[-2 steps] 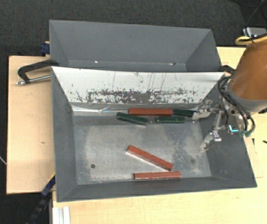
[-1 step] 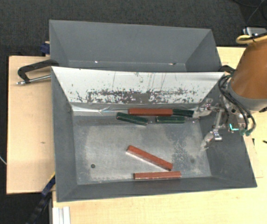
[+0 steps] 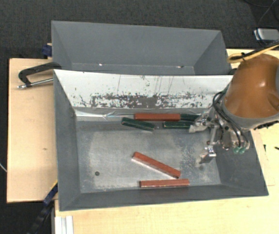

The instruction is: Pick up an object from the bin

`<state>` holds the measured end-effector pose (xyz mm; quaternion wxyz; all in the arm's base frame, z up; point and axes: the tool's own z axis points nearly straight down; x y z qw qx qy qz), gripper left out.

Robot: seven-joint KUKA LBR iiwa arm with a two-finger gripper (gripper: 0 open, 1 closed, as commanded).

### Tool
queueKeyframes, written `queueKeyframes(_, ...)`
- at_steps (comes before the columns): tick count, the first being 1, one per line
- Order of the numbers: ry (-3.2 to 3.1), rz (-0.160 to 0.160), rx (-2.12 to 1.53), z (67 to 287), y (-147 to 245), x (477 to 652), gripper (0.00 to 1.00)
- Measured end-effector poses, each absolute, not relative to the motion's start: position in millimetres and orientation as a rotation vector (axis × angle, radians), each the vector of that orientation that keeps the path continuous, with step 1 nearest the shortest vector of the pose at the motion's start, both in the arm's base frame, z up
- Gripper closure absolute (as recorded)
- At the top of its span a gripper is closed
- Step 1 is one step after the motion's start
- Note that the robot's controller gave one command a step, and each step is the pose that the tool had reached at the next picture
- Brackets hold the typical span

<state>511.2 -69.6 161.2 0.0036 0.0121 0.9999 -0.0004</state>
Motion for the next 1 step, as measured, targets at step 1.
queueKeyframes(1,3.141,0.003,0.010,116.7,-47.5,498.9,0.00)
